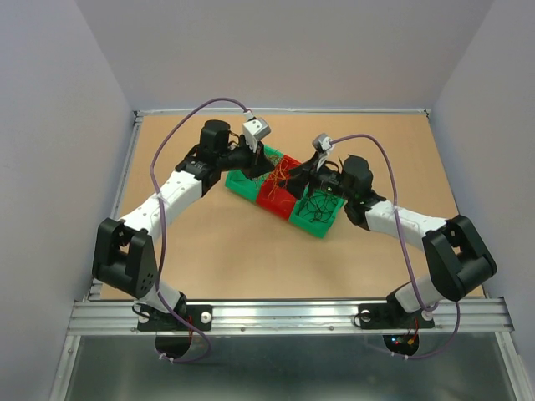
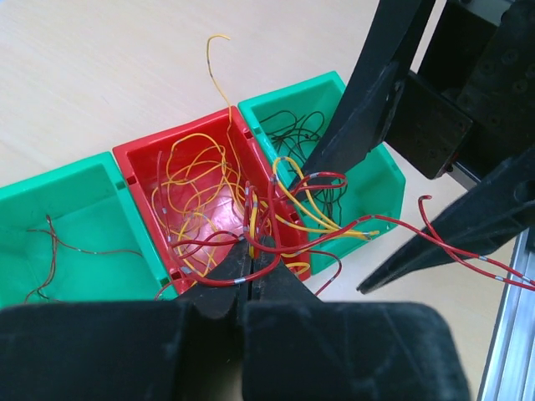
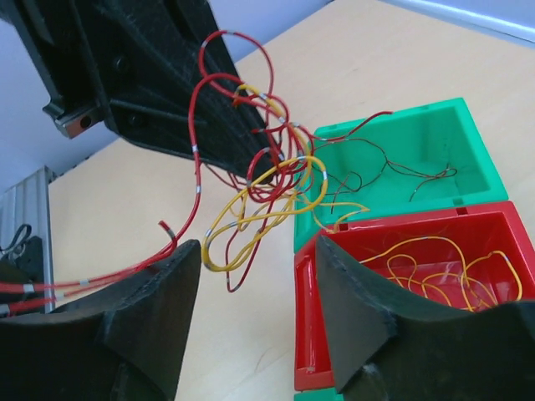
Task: Untangle the cables
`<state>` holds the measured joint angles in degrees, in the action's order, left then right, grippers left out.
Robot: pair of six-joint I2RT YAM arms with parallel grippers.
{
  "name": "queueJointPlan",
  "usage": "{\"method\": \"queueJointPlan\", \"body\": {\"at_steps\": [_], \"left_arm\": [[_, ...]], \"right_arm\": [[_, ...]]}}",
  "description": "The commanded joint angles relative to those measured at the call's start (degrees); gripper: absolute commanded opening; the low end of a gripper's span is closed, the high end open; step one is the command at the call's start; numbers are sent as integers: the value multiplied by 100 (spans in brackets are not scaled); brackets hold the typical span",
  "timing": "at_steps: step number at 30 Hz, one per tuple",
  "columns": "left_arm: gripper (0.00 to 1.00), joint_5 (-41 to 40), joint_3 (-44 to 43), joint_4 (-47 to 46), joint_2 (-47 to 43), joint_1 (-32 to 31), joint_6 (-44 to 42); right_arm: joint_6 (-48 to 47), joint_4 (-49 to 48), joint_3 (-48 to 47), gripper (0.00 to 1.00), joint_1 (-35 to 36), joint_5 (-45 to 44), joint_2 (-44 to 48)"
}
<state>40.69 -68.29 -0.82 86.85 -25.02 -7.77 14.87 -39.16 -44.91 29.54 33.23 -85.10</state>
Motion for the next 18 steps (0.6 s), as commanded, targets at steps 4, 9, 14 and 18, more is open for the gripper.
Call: {"method": "queueJointPlan", "body": {"at_steps": [4,9,14,18], "left_arm": [[0,457,44,-139,-283,49,109],[0,625,-18,-15,-317,111,13],[24,589,271,-548,-581,1056,598],[41,1202,728,-1595,-643,2269,1617]], "right_arm": [[6,-707,-115,36,113,-379,81],[86,-725,-133,1,113,-642,29],[436,-341,-45,0,113,-2288,239],[885,459,-45,0,87,-4251,546]]}}
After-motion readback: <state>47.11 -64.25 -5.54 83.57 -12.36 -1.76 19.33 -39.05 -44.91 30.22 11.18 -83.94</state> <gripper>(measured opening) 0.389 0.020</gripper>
